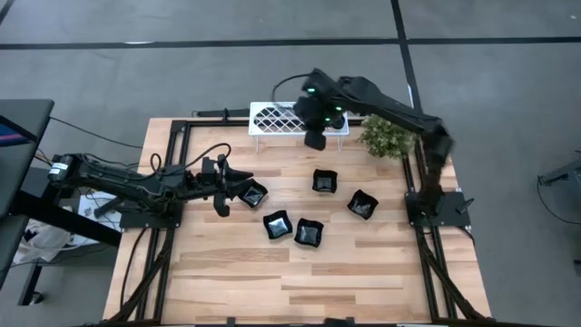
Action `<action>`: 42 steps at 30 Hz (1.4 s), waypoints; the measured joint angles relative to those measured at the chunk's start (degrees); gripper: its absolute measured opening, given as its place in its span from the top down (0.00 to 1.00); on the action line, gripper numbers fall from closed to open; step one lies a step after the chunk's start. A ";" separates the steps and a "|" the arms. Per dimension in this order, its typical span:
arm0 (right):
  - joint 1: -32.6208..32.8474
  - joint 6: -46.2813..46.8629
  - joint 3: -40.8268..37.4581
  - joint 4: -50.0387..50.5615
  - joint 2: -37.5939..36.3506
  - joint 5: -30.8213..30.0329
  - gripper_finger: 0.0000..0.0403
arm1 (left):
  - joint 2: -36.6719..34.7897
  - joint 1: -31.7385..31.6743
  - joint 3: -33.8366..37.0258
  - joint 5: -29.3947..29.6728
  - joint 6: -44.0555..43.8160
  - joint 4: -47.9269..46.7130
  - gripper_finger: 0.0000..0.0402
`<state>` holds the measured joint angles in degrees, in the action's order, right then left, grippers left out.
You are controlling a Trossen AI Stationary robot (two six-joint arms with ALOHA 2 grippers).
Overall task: Pick & Place Mini shaped plates
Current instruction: Stack the leaf shaped plate on top of the leaf shaped plate on the shelf
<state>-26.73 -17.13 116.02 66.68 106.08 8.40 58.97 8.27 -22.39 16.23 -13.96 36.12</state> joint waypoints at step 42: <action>4.68 5.53 -62.21 -71.64 -23.06 -9.60 1.00 | 0.00 -0.02 -0.01 0.00 -0.02 0.39 0.75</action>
<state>-22.05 -11.60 53.81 -4.96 83.02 -1.20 58.97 8.25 -22.40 16.23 -13.98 36.51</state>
